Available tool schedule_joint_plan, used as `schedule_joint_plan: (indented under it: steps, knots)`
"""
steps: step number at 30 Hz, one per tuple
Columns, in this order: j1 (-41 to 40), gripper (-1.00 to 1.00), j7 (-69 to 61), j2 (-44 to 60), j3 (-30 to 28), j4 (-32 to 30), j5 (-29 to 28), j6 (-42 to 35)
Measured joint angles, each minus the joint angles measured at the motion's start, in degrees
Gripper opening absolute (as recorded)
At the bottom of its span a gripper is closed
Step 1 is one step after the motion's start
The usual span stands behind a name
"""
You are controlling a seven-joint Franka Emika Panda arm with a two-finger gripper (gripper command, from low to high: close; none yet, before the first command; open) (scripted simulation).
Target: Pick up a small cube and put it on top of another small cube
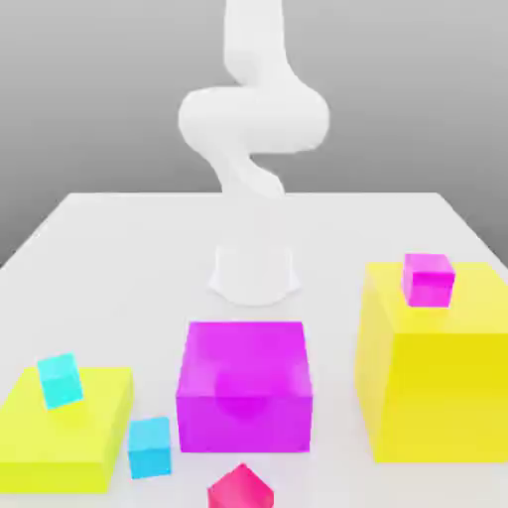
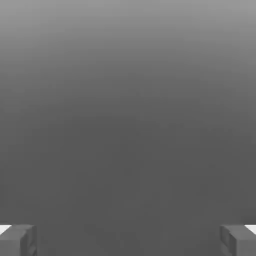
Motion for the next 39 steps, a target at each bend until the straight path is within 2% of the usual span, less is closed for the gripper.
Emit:
schedule_joint_plan:
  steps: [9,18,23,28,32,33,39]
  knots:
    - [-8.0,0.00,17.6,19.1,7.0,-1.0,-6.2,5.7]
    - [-11.2,0.00,34.5,37.8,9.0,-2.0,-11.8,11.4]
    - [-11.3,0.00,41.5,47.7,8.7,-2.6,-11.5,15.0]
    - [-11.3,0.00,45.9,56.8,9.0,-3.5,-7.6,18.9]
    - [-9.7,0.00,48.3,64.9,7.0,-2.2,-9.0,24.8]
    - [-9.0,-1.00,48.8,67.0,6.2,-1.8,-9.6,26.4]
    - [-8.7,-1.00,49.1,68.0,5.8,-1.6,-10.0,27.4]
